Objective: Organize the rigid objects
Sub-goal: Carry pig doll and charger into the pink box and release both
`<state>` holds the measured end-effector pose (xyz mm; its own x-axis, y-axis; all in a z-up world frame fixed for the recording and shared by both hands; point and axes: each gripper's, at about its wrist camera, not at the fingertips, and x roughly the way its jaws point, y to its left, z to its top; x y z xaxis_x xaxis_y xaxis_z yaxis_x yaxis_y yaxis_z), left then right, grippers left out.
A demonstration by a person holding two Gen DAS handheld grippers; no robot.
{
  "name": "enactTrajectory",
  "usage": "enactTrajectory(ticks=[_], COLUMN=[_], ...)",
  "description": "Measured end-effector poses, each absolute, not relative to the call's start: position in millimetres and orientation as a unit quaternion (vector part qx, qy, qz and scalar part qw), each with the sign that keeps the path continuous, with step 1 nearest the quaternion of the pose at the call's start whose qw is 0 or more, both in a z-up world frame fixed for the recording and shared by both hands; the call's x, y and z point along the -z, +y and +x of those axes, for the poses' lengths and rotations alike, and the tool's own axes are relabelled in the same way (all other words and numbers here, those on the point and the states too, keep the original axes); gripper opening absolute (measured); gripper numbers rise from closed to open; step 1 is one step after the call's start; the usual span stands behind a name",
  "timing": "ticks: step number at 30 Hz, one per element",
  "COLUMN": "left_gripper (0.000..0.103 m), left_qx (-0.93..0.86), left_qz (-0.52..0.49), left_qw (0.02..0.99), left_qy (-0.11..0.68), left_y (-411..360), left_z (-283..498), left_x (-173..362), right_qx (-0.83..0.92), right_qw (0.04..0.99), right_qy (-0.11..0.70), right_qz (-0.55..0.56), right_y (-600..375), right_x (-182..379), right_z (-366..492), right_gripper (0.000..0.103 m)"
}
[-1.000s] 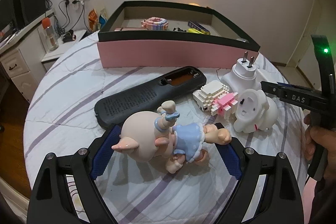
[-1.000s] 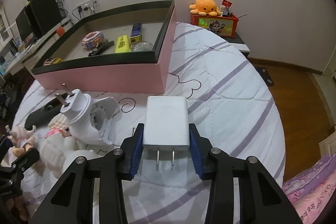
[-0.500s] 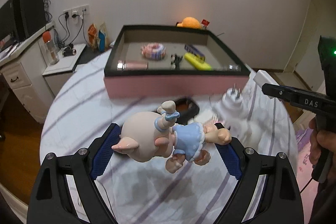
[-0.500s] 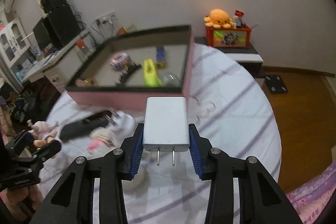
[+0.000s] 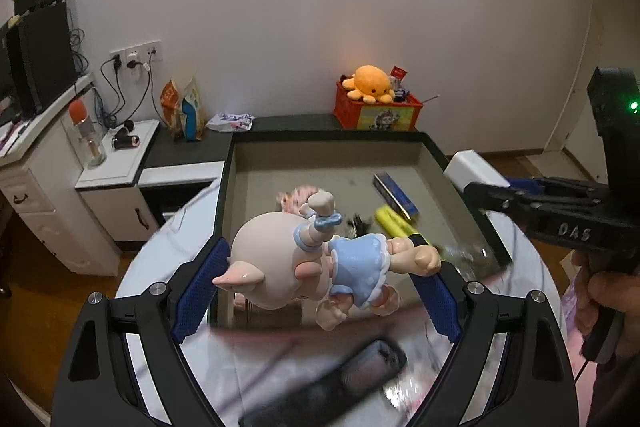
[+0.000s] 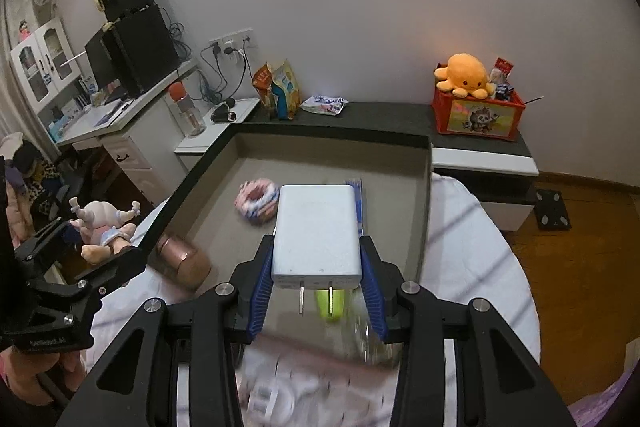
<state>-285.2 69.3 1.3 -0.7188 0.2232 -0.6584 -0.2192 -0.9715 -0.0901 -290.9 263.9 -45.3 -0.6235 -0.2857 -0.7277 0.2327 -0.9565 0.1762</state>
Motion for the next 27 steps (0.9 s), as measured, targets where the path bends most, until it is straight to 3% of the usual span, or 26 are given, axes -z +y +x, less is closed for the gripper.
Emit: enactTrajectory(ticks=[9,19,21,22,23,27], left_gripper=[0.090,0.090,0.091,0.092,0.094,0.098], left_qx=[-0.901,-0.879,-0.876,-0.877,-0.878,-0.882], left_qz=[-0.413,-0.463,-0.469,-0.468,-0.467,-0.461], left_qw=[0.129,0.110,0.104,0.101,0.097,0.088], left_qy=[-0.001,0.024,0.029,0.031,0.034,0.045], left_y=[84,93,92,92,92,89], left_z=[-350,-363,-363,-362,-360,-351], left_x=[38,76,80,80,79,73], right_qx=[0.874,0.862,0.861,0.860,0.861,0.866], right_qw=[0.132,0.118,0.122,0.123,0.129,0.119], right_qy=[-0.022,0.015,0.032,0.043,0.047,0.041], right_qz=[0.467,0.493,0.493,0.493,0.490,0.484], right_y=[266,261,257,253,251,255], right_x=[91,112,112,111,110,102], right_z=[-345,-355,-353,-352,-349,-340], right_gripper=[0.041,0.042,0.054,0.073,0.082,0.084])
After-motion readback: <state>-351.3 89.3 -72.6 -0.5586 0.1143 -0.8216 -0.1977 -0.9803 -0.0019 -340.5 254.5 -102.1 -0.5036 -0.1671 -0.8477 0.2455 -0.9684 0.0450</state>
